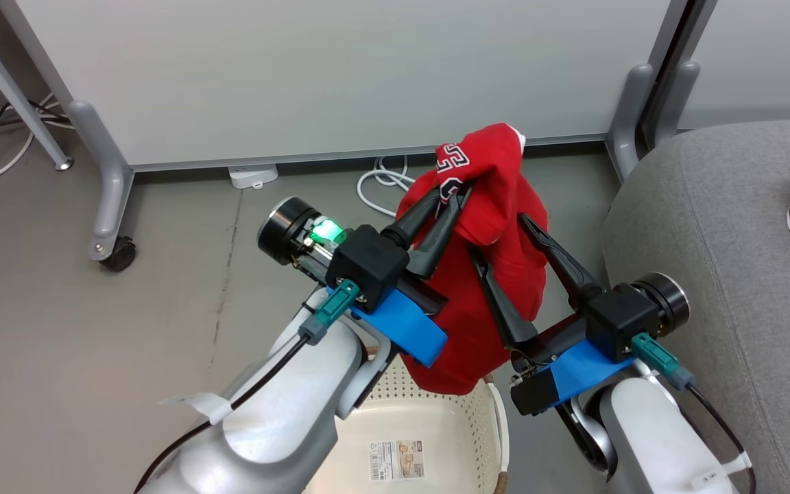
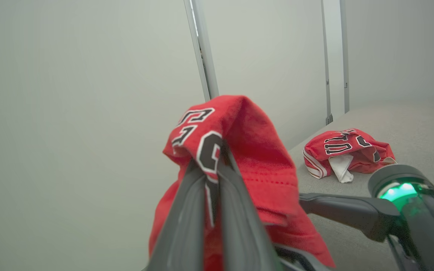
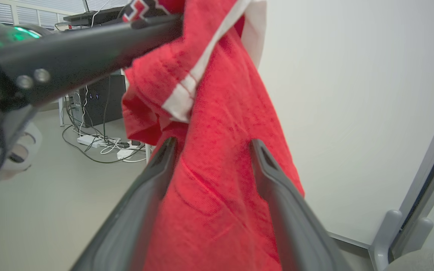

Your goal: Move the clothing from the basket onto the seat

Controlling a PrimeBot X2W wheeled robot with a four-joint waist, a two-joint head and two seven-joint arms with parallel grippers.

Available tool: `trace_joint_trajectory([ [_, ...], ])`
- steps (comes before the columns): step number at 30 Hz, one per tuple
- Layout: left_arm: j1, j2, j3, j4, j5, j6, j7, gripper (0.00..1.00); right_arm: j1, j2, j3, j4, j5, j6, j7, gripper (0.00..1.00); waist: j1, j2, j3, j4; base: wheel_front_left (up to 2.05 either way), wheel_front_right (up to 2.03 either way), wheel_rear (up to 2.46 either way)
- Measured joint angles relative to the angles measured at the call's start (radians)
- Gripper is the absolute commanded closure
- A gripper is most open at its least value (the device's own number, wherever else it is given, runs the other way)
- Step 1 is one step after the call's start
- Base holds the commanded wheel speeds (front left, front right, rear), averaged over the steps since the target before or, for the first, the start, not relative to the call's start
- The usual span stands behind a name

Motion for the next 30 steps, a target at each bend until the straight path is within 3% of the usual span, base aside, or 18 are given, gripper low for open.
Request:
trace_joint_trajectory([
  [6, -0.005, -0.017, -0.019, -0.012, 0.003, 0.0, 0.0, 1.0, -0.045, 0.0, 0.003, 0.093, 0.006, 0.0, 0.0, 0.0, 0.0, 0.0, 0.009, 0.014, 0.0, 0.0, 0.0],
  [7, -0.005, -0.019, -0.021, -0.012, 0.003, 0.0, 0.0, 1.0, -0.05, 0.0, 0.005, 0.109, 0.014, 0.0, 0.0, 1.0, 0.0, 0.0, 0.009, 0.016, 0.0, 0.0, 0.0],
  [28, -0.004, -0.023, -0.018, -0.004, 0.005, 0.0, 0.0, 1.0, -0.063, 0.0, 0.031, 0.128, 0.057, 0.0, 0.0, 1.0, 0.0, 0.0, 0.007, 0.012, 0.0, 0.0, 0.0],
  [29, -0.003, -0.023, -0.017, -0.002, 0.004, 0.0, 0.0, 0.6, -0.062, 0.0, 0.031, 0.127, 0.058, 0.0, 0.0, 1.0, 0.0, 0.0, 0.007, 0.012, 0.0, 0.0, 0.0],
  [30, -0.003, -0.023, -0.016, 0.0, 0.004, 0.001, 0.0, 0.09, -0.061, 0.0, 0.031, 0.127, 0.06, 0.0, 0.0, 1.0, 0.0, 0.0, 0.007, 0.012, 0.0, 0.0, 0.0],
])
